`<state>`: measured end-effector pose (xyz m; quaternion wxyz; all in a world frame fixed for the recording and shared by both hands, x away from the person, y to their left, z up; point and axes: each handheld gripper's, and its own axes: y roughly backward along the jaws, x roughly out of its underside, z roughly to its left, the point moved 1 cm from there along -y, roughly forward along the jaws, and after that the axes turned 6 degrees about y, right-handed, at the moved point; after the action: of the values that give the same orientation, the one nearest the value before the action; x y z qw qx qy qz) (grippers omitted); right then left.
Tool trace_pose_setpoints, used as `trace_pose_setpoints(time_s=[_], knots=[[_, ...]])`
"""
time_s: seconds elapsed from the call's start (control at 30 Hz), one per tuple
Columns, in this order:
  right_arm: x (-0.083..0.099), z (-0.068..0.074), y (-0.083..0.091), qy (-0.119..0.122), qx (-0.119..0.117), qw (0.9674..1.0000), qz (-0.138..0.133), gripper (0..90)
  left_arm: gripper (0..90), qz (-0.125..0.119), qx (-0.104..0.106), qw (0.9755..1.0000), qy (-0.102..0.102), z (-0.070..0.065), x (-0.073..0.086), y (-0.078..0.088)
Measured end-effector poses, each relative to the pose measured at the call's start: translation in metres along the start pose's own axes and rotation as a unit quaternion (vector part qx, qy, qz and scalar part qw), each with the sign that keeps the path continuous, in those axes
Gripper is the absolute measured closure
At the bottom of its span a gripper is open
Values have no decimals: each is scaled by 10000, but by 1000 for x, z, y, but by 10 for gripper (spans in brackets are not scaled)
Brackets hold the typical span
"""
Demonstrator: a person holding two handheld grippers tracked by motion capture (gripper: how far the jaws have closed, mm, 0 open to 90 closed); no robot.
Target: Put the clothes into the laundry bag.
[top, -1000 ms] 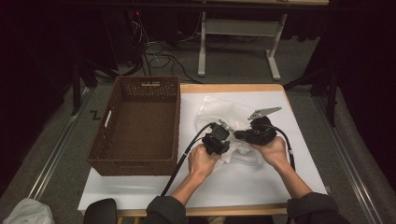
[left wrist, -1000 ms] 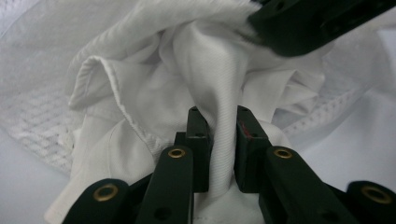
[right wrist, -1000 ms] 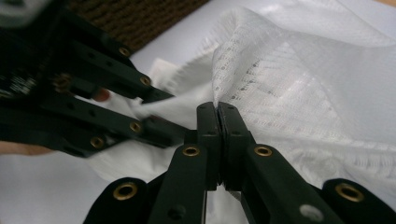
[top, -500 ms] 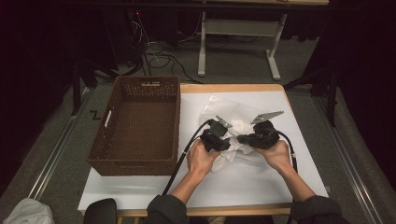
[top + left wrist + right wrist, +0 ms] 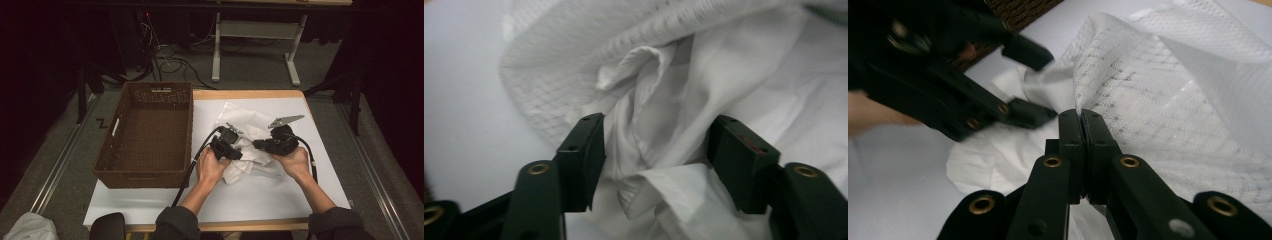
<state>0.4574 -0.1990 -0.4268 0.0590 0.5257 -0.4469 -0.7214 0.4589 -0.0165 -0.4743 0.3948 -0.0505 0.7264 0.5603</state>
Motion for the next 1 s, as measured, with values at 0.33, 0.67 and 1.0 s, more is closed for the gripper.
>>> trace_pose_setpoints(time_s=[0.33, 0.67, 1.0], knots=[[-11, 3, -5, 40, -46, 9999, -91, 898, 872, -151, 666, 9971, -331, -17, -5, 18], [-12, 16, 5, 257, -154, 9995, -56, 898, 861, -500, 129, 9987, -54, -13, -18, -1], [6, -2, 6, -44, -112, 9999, -56, 898, 532, -262, 107, 9992, -281, -10, -8, 24]])
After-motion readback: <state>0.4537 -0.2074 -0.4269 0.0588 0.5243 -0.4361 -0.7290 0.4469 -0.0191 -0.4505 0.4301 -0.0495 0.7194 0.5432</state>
